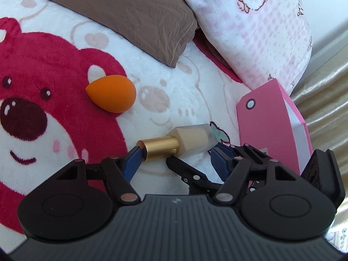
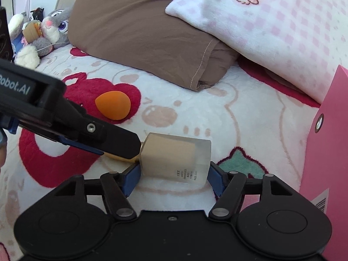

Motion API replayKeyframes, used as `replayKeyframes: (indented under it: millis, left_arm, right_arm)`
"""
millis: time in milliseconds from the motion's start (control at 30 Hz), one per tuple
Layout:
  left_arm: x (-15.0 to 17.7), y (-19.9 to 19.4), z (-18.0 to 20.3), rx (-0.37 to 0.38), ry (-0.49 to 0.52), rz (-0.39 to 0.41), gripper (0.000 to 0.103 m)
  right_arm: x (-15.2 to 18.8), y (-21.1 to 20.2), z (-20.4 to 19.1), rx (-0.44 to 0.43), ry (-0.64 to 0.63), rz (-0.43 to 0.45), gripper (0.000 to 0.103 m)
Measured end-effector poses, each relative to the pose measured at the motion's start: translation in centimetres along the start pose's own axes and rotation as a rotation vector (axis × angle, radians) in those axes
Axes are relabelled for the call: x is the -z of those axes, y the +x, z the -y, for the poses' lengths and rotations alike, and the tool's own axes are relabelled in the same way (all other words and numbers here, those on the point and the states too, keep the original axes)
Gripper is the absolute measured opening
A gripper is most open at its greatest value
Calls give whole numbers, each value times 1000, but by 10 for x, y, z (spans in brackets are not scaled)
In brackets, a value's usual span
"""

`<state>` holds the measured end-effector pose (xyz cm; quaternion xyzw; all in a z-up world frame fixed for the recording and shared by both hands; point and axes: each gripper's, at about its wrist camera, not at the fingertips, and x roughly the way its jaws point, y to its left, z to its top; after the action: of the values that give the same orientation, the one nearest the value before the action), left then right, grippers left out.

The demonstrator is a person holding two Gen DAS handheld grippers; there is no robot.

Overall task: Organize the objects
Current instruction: 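Lift the foundation bottle with the left tool and carry it toward the pink box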

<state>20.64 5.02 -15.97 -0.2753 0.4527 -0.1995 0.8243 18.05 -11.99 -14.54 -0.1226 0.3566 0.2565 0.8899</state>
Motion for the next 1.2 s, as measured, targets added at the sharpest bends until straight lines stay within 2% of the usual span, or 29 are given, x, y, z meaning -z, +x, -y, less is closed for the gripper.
replayKeyframes:
  millis: [167, 333, 433, 600, 700, 800, 867, 967, 1100, 1167, 1200]
  left_arm:
    - [-3, 3, -6, -14, -28, 17, 67]
    - [-3, 14, -17, -7, -76, 42, 67]
    - [-6, 15, -18, 17, -103, 46, 67]
    - [0, 18, -10, 59, -108, 1, 65]
    - [9, 14, -2, 75, -92, -22, 60]
    - [19, 1, 10, 32, -18, -19, 56]
    - [25, -13, 14, 37, -8, 3, 55]
    - [29, -35, 16, 47, -17, 41, 55]
    - [34, -58, 22, -9, 20, 107, 55]
    - [37, -65, 22, -8, 20, 127, 55]
    - [38, -67, 24, 0, 19, 134, 50]
  right_arm:
    - [-1, 3, 1, 6, 3, 4, 71]
    - [4, 11, 5, -12, 30, 31, 79]
    - [5, 10, 5, -6, 34, 45, 76]
    - [7, 0, 1, -6, 45, 70, 71]
    - [7, -13, -5, -26, 61, 80, 71]
    - [6, -25, -14, -32, 55, 76, 71]
    - [7, -34, -14, -46, 102, 76, 71]
    - [10, -47, -16, -22, 139, 87, 71]
    - [15, -60, -20, -4, 158, 94, 71]
    - [18, -66, -23, 8, 150, 95, 71]
    - [19, -69, -24, 9, 148, 96, 71]
